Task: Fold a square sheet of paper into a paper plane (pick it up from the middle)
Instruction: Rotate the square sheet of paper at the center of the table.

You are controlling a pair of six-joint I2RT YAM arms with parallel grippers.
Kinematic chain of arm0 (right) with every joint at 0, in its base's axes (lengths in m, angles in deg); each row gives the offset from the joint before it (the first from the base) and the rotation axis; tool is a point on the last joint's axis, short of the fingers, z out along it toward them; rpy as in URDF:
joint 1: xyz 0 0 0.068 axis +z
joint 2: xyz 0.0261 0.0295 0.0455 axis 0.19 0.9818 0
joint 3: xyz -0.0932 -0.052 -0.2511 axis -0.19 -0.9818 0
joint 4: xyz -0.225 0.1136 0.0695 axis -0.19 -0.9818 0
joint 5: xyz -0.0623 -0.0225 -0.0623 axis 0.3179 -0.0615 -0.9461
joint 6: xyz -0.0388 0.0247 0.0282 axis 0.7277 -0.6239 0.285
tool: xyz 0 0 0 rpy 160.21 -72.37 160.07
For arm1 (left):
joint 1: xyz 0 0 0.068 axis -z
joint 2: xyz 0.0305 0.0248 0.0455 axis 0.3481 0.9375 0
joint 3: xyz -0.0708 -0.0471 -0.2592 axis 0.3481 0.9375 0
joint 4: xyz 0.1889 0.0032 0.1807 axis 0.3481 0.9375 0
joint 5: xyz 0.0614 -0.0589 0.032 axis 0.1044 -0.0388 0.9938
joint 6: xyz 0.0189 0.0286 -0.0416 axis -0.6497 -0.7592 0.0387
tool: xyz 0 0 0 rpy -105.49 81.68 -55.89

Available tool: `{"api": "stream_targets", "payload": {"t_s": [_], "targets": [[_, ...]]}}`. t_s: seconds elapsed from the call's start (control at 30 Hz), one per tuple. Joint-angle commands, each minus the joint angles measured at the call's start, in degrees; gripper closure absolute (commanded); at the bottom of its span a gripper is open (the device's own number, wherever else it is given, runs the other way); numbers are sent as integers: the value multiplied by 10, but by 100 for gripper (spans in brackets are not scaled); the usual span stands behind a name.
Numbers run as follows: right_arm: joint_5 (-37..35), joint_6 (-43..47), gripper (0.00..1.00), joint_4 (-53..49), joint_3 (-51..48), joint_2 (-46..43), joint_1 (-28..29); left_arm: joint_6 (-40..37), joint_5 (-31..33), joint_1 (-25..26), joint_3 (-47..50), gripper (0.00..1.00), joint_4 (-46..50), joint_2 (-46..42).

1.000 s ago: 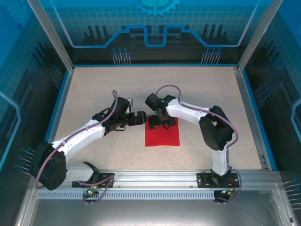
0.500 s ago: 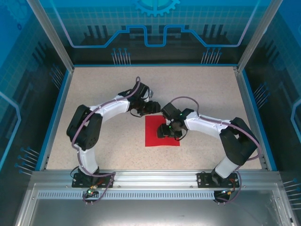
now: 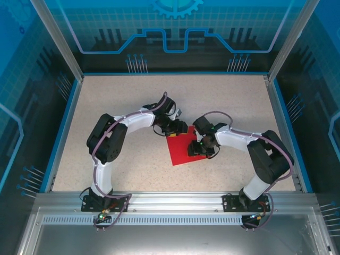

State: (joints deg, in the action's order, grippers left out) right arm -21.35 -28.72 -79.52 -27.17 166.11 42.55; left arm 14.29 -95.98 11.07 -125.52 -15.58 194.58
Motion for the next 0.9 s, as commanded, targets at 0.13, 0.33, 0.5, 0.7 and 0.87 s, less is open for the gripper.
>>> {"api": "stream_targets", "payload": {"t_s": [0.13,0.33,0.5,0.7,0.87], "targets": [[-14,72,42,-79,59,34,-79,31,15,27,72,42,-9,-19],[-21,68,43,-89,116,96,-102,68,31,54,122,42,-42,-38],[-10,53,44,-75,144,99,-101,105,52,89,153,41,-64,-68],[-43,76,46,-125,220,158,-92,178,74,125,200,40,-118,-104],[-64,59,43,-147,229,113,-78,193,106,130,239,39,-143,-197]]}}
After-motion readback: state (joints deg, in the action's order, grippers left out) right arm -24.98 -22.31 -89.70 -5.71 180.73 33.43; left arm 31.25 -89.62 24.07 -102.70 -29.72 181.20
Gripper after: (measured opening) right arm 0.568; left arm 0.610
